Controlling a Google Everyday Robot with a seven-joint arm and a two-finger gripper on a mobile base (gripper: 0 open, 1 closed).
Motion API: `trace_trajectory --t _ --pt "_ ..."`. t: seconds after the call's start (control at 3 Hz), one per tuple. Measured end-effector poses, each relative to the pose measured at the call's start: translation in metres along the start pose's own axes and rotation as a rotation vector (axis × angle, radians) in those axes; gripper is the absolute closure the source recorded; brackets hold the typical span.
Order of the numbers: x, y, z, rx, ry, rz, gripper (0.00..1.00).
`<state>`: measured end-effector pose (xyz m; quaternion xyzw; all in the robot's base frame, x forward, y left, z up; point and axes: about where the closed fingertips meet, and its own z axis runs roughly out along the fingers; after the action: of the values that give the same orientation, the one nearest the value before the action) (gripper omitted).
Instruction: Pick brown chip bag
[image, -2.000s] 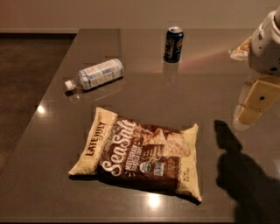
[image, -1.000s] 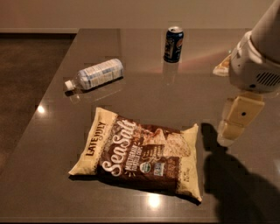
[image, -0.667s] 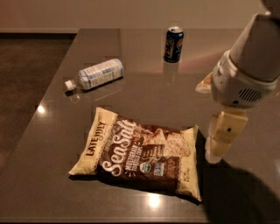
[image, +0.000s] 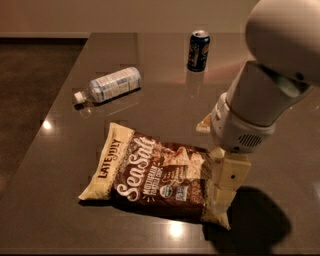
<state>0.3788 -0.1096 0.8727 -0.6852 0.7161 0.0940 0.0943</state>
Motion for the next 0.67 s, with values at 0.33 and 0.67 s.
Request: trace_trajectory --t 0.33,0.67 --pt "-0.0095 0.0046 0.0193 -0.032 0.022 -0.019 0.0" --pt "-0.018 0.0071 0.0277 -0.061 0.041 -0.026 0.16"
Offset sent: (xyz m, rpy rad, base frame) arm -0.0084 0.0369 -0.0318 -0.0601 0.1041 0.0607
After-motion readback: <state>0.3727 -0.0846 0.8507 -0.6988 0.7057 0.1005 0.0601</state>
